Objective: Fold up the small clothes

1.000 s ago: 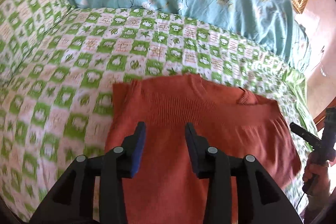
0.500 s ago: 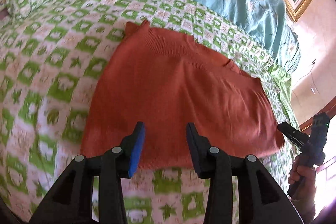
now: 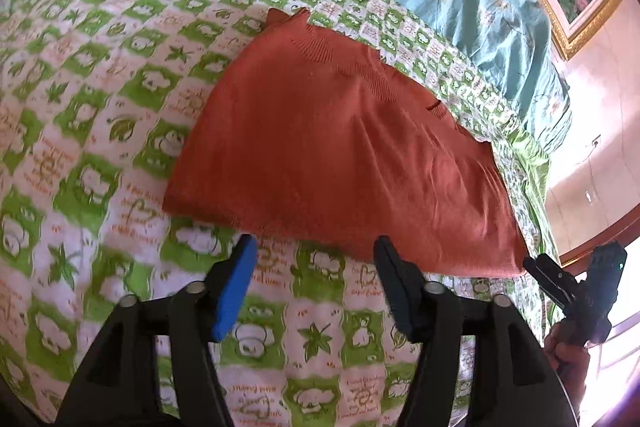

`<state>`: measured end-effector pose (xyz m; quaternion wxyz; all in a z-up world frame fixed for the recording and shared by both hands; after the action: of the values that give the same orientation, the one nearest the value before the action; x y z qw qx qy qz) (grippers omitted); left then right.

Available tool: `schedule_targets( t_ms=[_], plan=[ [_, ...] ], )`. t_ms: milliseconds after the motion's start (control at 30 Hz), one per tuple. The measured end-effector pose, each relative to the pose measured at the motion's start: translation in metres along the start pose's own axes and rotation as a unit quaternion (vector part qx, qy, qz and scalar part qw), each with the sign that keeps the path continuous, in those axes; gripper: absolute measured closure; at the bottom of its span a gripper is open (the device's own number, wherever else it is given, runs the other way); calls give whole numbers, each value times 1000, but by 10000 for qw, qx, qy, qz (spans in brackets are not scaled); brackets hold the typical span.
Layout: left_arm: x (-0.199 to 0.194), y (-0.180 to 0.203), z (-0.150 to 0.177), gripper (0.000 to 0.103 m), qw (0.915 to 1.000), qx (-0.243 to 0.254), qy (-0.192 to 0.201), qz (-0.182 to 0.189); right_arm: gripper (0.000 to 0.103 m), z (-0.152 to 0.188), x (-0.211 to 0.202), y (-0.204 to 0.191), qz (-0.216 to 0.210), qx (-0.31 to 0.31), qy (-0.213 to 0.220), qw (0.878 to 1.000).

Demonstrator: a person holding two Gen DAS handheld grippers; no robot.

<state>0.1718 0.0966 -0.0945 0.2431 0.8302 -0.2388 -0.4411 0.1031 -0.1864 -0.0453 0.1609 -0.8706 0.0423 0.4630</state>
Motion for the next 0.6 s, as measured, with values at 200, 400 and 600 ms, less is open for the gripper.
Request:
schedule_targets(
  t_ms=[200, 400, 600],
  plan=[
    [4, -13, 7, 35, 9993, -359, 45, 16, 36, 10, -7, -6, -86, 20, -1, 10000],
    [18, -30, -11, 35, 9913, -1152, 339, 532, 36, 13, -8, -11, -161, 25, -12, 9999],
    [27, -44, -38, 38, 9844, -1471, 793, 542, 36, 13, -5, -18, -262, -72, -78, 9996]
  ],
)
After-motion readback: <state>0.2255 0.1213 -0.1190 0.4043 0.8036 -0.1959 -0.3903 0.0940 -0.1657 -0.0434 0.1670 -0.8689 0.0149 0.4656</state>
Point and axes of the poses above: each gripper's, at about its wrist camera, not at the fingertips, and x roughly the way its jaws point, y to its right, z to its underside, the point moved 10 cm from there along x, roughly the way its jaws point, and after that the axes turned 13 degrees about z, right-handed, at the moved point
